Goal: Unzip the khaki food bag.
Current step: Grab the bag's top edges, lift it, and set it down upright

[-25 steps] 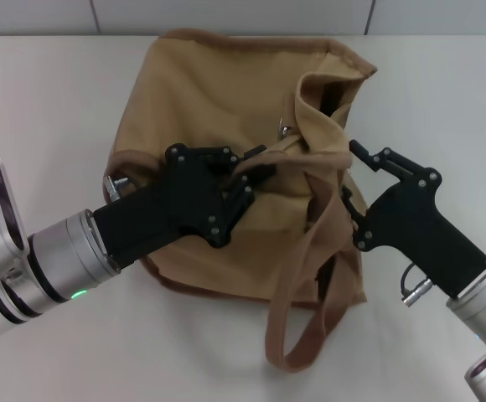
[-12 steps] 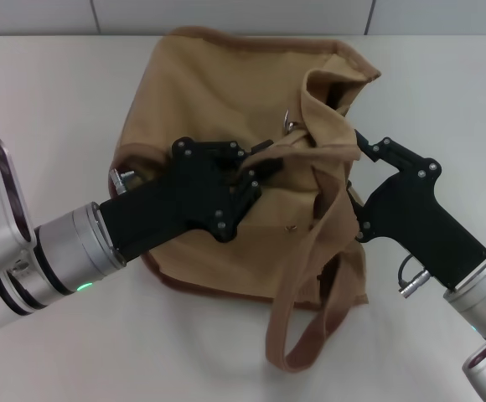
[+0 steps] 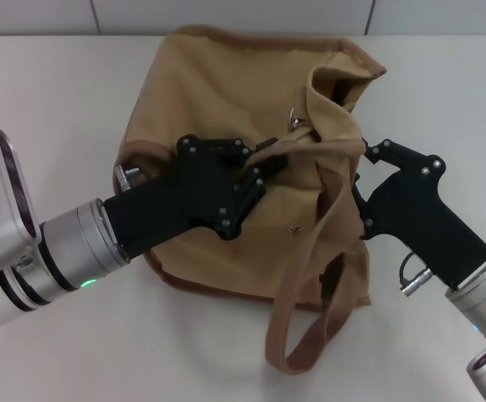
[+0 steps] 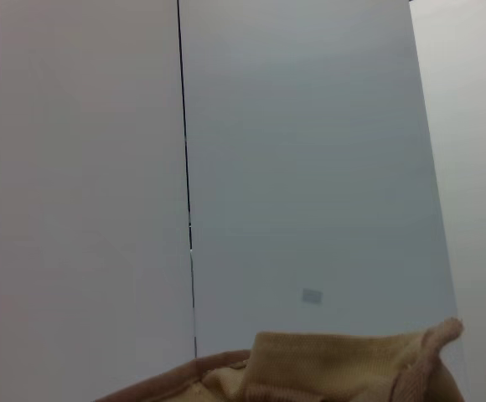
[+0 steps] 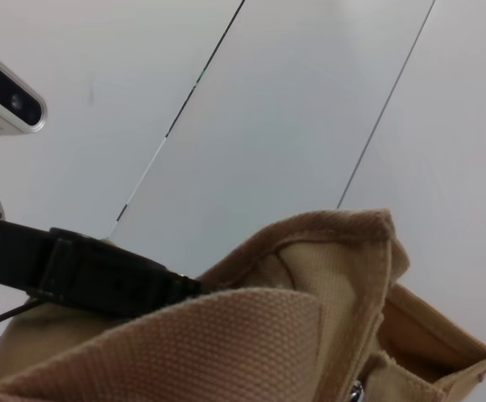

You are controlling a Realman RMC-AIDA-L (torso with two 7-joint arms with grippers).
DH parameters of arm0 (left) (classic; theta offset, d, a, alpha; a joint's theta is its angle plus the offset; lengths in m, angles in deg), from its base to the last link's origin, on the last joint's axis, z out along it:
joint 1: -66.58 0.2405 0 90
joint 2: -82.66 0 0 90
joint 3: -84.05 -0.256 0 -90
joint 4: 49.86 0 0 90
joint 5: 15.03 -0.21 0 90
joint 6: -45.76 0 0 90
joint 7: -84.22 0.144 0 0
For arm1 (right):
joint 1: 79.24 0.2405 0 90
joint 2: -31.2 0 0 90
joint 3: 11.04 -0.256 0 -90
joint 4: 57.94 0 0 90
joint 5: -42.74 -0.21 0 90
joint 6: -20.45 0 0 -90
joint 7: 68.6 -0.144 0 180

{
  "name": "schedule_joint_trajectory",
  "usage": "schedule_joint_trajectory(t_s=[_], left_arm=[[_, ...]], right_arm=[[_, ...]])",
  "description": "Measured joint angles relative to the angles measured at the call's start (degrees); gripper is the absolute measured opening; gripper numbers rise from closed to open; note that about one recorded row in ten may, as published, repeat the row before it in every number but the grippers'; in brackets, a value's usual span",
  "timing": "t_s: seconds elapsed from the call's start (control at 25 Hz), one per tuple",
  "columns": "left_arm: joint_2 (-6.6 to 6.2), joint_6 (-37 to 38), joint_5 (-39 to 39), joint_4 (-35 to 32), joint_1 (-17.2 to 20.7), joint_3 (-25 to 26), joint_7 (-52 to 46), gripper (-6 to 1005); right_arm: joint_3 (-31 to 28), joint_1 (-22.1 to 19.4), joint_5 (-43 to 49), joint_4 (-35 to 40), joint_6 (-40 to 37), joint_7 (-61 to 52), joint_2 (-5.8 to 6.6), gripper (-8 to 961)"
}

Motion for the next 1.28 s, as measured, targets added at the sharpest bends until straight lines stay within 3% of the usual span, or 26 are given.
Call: schedule_joint_trajectory(t_s=[0.2,0.68,1.0,1.28], left_arm=[[0.00,-0.01,-0.15,0.16,0.00,0.00,0.00,56],[0.00,-0.18,-0.35,0.67,0.04,0.00,0.00,56],[0.00,-0.19,-0.35,0.80,0.04,-0.04,0.00,56],[-0.01,-0.27,-0.31,0.89,0.31,0.03,0.00,56]], right_arm=[[-0.82,-0.12,-0.32,0.01,0.05,0.02,0.00,239],[-0.96,-0.47,0.03,0.23,3.44,0.00,0.00,249],[-1.00,-0.50,0.93,-0.13,3.89,0.03,0.00,408],[-0.96,-0.49,2.38,-0.31,2.81,0.05,0.00,401]])
